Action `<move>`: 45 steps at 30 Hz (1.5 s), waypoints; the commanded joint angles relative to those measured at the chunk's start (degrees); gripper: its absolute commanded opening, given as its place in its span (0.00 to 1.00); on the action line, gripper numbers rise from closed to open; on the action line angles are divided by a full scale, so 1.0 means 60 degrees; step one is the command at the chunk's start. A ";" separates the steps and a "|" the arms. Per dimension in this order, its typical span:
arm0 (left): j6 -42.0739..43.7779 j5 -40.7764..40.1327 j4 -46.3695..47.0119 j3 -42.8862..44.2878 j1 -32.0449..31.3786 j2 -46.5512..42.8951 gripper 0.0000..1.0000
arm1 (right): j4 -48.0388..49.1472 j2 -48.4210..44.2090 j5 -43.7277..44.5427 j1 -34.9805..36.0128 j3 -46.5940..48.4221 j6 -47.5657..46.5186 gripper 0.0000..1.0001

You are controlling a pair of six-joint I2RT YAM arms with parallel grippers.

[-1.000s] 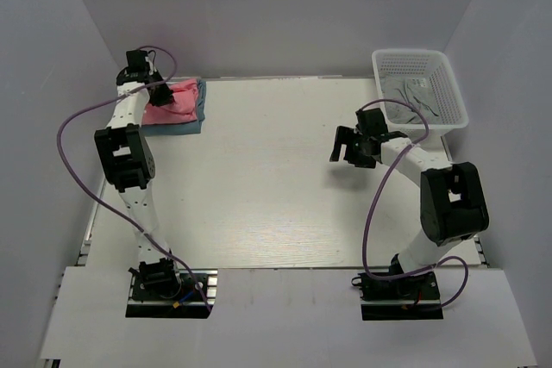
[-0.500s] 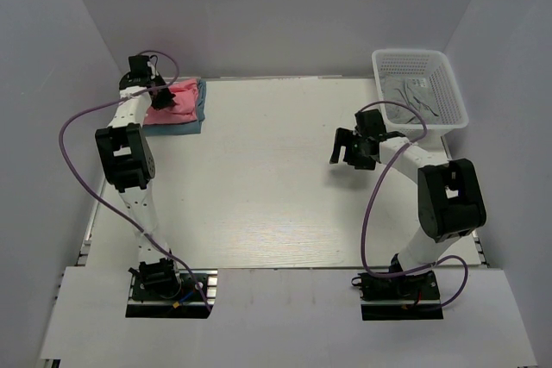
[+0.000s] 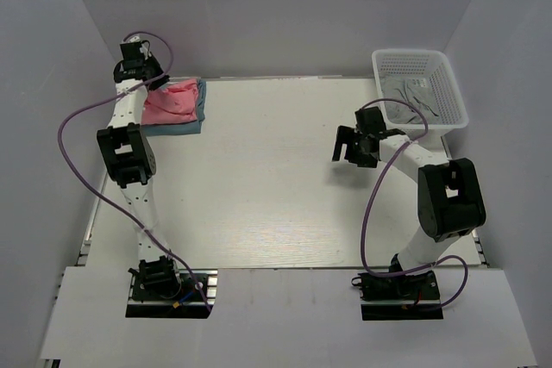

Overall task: Fold and stack the t-shirts
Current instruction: Put the neatly folded tshirt into the corner of the board with the left arm

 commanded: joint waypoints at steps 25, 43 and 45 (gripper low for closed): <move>0.0192 -0.1143 -0.0913 -0.3777 -0.0118 -0.3430 0.98 | 0.0473 -0.1023 -0.0656 0.0001 -0.0795 -0.0063 0.90; -0.0584 -0.1041 -0.0590 -0.2812 -0.0118 -0.1819 0.70 | 0.0327 -0.0774 -0.0436 -0.0013 -0.0649 -0.0078 0.90; -0.0586 -0.1042 -0.0590 -0.2695 -0.0118 -0.1702 0.51 | 0.0370 -0.0745 -0.0422 0.0001 -0.0634 -0.0077 0.90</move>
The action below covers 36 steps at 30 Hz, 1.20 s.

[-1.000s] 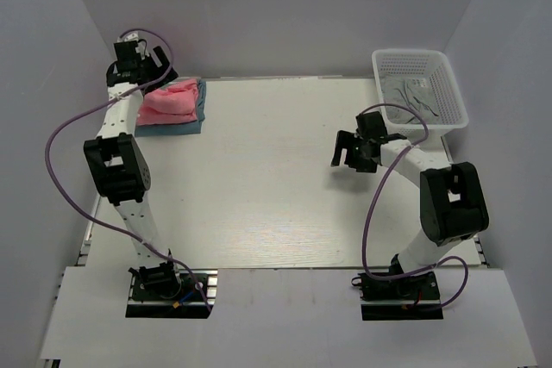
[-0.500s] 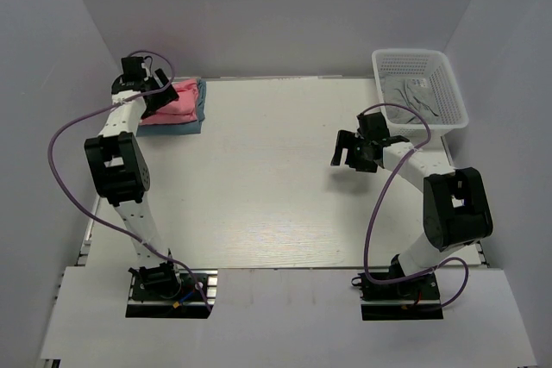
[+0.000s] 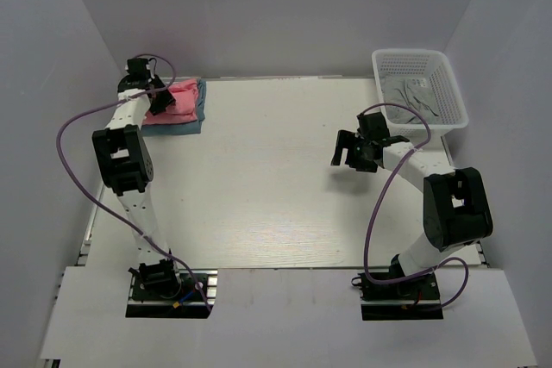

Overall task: Fold and stack the t-shirts
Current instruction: Put the neatly folded tshirt into the corner of the board with the left arm

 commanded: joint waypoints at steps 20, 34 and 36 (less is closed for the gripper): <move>-0.0570 0.0861 0.0534 0.3493 0.0175 0.1634 0.00 | -0.0232 0.0602 0.0583 -0.0021 0.0468 -0.0015 0.90; -0.1009 0.0596 0.2905 0.3818 0.0175 0.2617 0.11 | -0.0393 0.0412 0.0744 0.0023 0.0497 0.0204 0.90; -0.1009 0.0700 0.3141 0.3818 0.0175 0.2618 0.25 | -0.0452 0.0398 0.0788 0.0008 0.0483 0.0219 0.90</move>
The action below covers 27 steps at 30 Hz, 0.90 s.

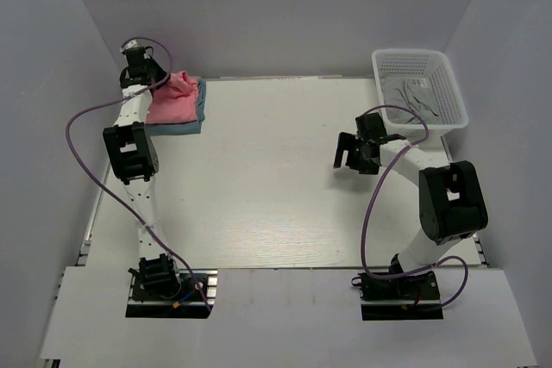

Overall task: Fold and stack the t-shirts
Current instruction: Put the neatly folded tshirt into the corner of the board with the left arm

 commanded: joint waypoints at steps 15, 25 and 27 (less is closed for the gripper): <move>0.0310 -0.0423 0.2501 0.0689 0.0033 -0.0076 1.00 | -0.0066 -0.1284 -0.0003 0.0081 -0.0394 0.0253 0.90; 0.1160 0.1202 0.2005 -0.1774 -0.0275 -0.2348 1.00 | 0.0154 -0.1958 -0.0135 0.0096 -0.0922 0.0077 0.90; 0.1162 0.1598 0.1857 -0.1877 -0.0378 -0.2348 1.00 | 0.0198 -0.1944 -0.0194 0.0082 -0.0937 0.0019 0.90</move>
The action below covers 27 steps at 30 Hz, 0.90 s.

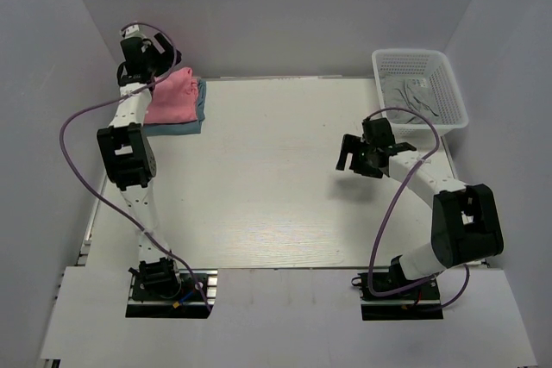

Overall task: Fold and stack the t-shirts
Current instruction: Put the neatly folded tshirt into the corner of the board with the left arm

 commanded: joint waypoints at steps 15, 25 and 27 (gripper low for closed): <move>0.0017 0.1905 0.0405 0.2406 -0.0411 0.2912 1.00 | 0.0619 0.0222 -0.0059 -0.0006 -0.0059 -0.0347 0.90; -0.0057 0.1874 0.1301 0.2232 -0.0411 0.3224 1.00 | 0.0487 0.0414 -0.0088 0.0023 -0.0015 -0.0244 0.90; 0.0190 0.1874 0.1301 0.1763 -0.0411 0.2448 1.00 | 0.0414 0.0224 -0.0131 0.0038 -0.0001 -0.0230 0.90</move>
